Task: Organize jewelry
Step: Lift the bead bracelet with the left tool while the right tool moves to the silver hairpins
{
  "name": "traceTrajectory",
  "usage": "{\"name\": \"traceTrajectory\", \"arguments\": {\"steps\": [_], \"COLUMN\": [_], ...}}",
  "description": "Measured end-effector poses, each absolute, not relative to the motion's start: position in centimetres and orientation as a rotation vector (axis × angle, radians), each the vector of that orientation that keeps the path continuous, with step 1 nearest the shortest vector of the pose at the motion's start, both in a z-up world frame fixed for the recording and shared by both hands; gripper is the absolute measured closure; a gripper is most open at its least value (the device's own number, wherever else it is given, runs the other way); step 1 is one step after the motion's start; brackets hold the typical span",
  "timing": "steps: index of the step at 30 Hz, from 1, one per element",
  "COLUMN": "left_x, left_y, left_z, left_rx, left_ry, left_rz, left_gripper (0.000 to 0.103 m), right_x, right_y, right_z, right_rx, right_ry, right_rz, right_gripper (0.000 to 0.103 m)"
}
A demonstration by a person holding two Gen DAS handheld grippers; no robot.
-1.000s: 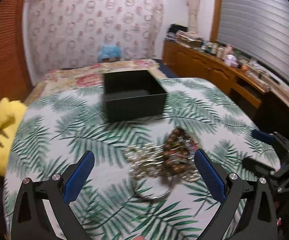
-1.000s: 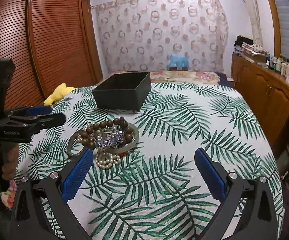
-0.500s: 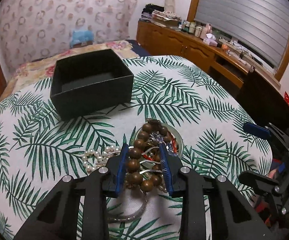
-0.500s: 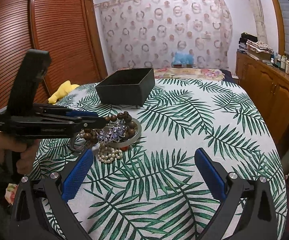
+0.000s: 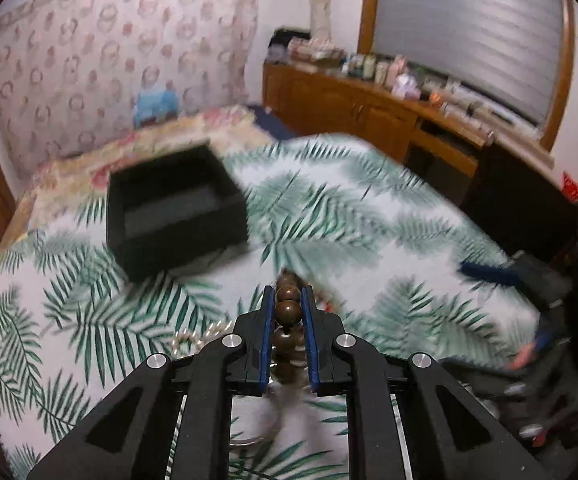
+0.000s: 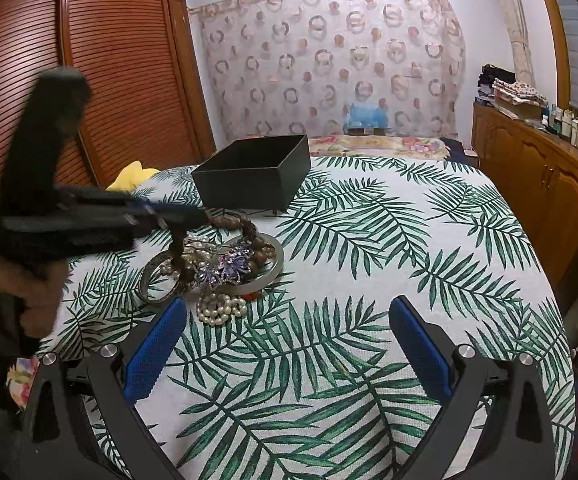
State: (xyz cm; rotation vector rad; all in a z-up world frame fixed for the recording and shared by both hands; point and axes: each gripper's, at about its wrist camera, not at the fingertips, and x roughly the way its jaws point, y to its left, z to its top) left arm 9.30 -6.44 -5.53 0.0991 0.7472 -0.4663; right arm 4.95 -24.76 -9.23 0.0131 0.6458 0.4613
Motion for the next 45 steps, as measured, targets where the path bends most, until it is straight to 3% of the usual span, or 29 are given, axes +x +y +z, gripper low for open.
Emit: {"name": "traceTrajectory", "arguments": {"steps": [11,24,38,45], "left_x": [7.5,11.1,8.5,8.5], "left_y": [-5.5,0.2,-3.3,-4.7], "left_z": [1.3,-4.9,-0.3,-1.4], "left_rx": [0.028,0.026,-0.068,-0.052], "left_ry": [0.605,0.749,0.677,0.704], "left_rz": [-0.507,-0.274,-0.516,-0.531], "left_gripper": [0.091,0.091,0.091,0.091], "right_x": [5.2,5.2,5.2,6.3], "right_y": [-24.5,-23.8,-23.6,-22.9], "right_z": [-8.9,-9.0,-8.8,-8.0], "right_rx": [0.006,-0.008,0.0,0.035], "right_ry": [0.644,0.643,0.639,0.655], "right_rz": [0.47,0.48,0.501,0.621], "right_gripper": [0.001,0.001,0.002,0.03]}}
